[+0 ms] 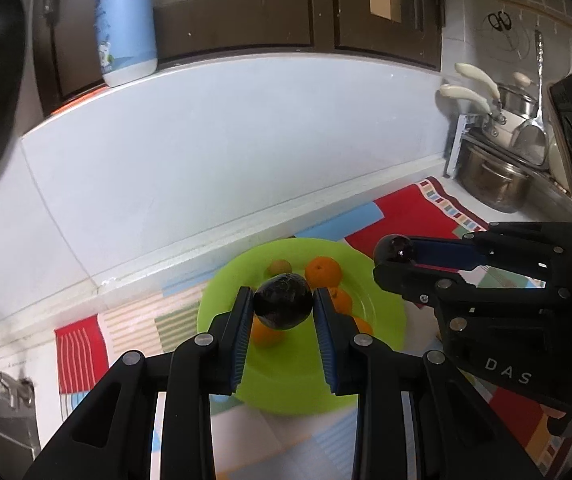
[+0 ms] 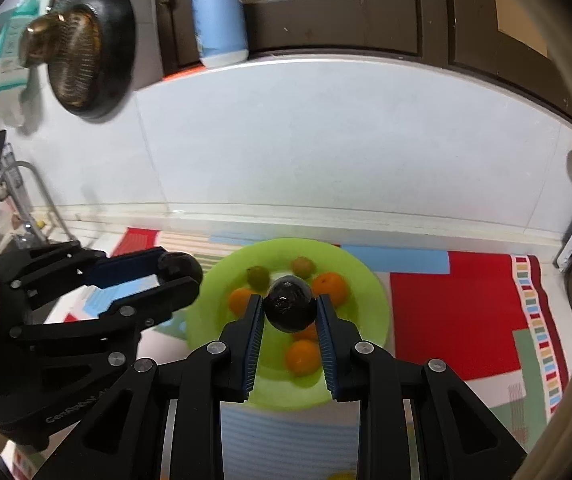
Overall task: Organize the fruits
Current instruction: 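Carry both dark fruits over the green plate and open both tools to drop them, then withdraw both open tools from the plate toward the yellow-green and tan fruits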
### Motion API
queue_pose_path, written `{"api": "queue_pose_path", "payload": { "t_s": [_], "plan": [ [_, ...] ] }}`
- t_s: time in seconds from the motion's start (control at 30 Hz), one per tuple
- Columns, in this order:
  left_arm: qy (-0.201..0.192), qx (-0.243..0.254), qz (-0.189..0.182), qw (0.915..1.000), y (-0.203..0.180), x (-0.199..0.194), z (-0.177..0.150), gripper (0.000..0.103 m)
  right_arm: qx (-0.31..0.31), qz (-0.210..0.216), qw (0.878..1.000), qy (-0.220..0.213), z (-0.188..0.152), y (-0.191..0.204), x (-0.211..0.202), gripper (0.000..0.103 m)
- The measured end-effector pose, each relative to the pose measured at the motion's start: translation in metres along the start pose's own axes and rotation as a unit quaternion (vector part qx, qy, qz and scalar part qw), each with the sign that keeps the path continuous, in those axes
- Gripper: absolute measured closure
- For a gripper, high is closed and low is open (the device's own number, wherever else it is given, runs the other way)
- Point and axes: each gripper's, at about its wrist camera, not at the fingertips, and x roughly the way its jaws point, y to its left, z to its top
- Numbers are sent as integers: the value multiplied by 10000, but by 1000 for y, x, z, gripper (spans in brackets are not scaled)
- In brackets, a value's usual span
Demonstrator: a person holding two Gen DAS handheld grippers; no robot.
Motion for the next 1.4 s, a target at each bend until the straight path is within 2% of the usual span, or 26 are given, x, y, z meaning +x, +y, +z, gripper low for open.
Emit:
{"api": "queue_pose_path", "payload": {
  "t_s": [0.3,0.77,0.9,1.0,1.03,1.17,1.3,1.4],
  "plan": [
    [295,23,-147,9995,9,50,13,72,-57,-72,9992,396,17,-16,46,76],
    [734,-52,-288,9969,10,102,8,72,-17,-122,9959,891,13,-34,90,76],
    [761,-84,-287,9967,11,102,6,71,-68,-151,9955,935,11,-33,93,75],
    [727,-90,-148,9972,13,97,6,68,-92,-183,9954,936,9,-33,93,73],
    [727,-99,-109,9972,14,94,6,68,-67,-187,9954,938,9,-34,93,70],
    [648,-150,-52,9978,18,77,5,67,38,-187,9961,861,7,-38,85,70],
    [528,-150,39,9985,16,57,5,64,62,-257,9974,664,7,-36,66,70],
    [399,-188,68,9990,13,39,7,58,50,-311,9985,454,8,-32,47,70]
  ]
}}
